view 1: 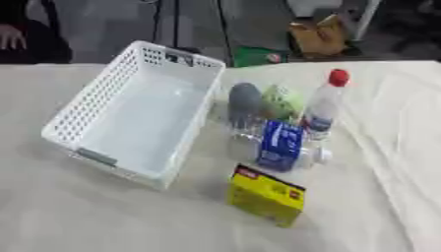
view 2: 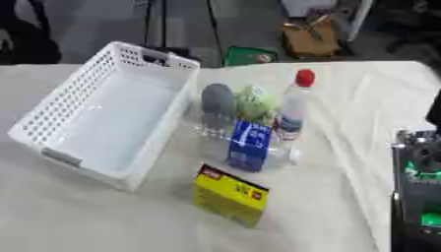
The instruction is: Pick up objects on the table and place them in the box.
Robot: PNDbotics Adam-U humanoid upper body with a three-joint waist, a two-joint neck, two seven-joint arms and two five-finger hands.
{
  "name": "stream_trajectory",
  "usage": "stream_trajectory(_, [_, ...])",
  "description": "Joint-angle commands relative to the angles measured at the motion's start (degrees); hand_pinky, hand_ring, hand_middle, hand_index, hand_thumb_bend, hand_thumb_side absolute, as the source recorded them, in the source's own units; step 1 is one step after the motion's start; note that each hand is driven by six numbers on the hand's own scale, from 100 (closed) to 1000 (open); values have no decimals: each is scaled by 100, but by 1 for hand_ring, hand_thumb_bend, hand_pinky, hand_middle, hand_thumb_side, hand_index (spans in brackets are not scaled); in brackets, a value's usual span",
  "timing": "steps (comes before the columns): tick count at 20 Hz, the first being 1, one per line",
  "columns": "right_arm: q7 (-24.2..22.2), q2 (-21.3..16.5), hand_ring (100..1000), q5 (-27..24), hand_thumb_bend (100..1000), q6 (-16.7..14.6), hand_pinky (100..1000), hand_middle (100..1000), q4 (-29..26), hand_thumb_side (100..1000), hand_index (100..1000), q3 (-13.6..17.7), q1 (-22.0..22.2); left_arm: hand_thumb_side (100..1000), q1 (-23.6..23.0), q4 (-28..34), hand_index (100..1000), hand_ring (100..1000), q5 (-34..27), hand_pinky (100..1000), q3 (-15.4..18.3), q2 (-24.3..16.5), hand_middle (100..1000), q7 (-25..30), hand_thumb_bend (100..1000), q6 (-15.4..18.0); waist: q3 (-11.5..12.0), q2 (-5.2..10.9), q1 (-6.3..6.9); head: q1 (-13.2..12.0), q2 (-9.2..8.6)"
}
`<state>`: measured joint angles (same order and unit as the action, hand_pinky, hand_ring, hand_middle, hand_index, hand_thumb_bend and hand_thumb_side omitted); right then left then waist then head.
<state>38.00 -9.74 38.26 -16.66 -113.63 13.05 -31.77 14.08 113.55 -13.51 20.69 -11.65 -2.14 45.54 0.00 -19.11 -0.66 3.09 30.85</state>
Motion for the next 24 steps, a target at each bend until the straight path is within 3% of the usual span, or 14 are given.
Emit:
stream_trajectory(1, [9, -77, 749, 10, 100, 16, 808, 688, -96, 959, 836, 37, -62, 743, 18, 104, 799, 790, 21, 808, 52, -70, 778, 10, 100, 1, -10, 84, 10, 9, -59])
stream_trajectory(9, [-26, -160, 758, 65, 100, 151, 809, 692, -96, 980, 840, 37, -102, 742, 17, 104, 799, 790, 20, 809, 45, -70, 778, 24, 100, -5, -5, 78, 5, 33, -37])
stream_trajectory(15, [-332, -633, 765, 312, 100, 558, 811, 705, -96, 1000, 848, -99, -435, 741, 11, 104, 799, 790, 6, 809, 28, -93, 778, 36, 100, -24, 8, 110, -25, 46, 13])
stream_trajectory(20, [-1132, -1504, 787, 730, 100, 1105, 818, 746, 402, 1000, 877, -493, -1003, 737, -4, 104, 799, 790, -14, 808, -1, -125, 778, 60, 100, -65, 25, 177, -83, 63, 91])
stream_trajectory(24, [-1724, -1983, 793, 950, 100, 1158, 818, 756, 1171, 1000, 882, -805, -1482, 736, -25, 104, 799, 790, -39, 808, -15, -147, 778, 67, 100, -86, 25, 239, -103, 85, 135])
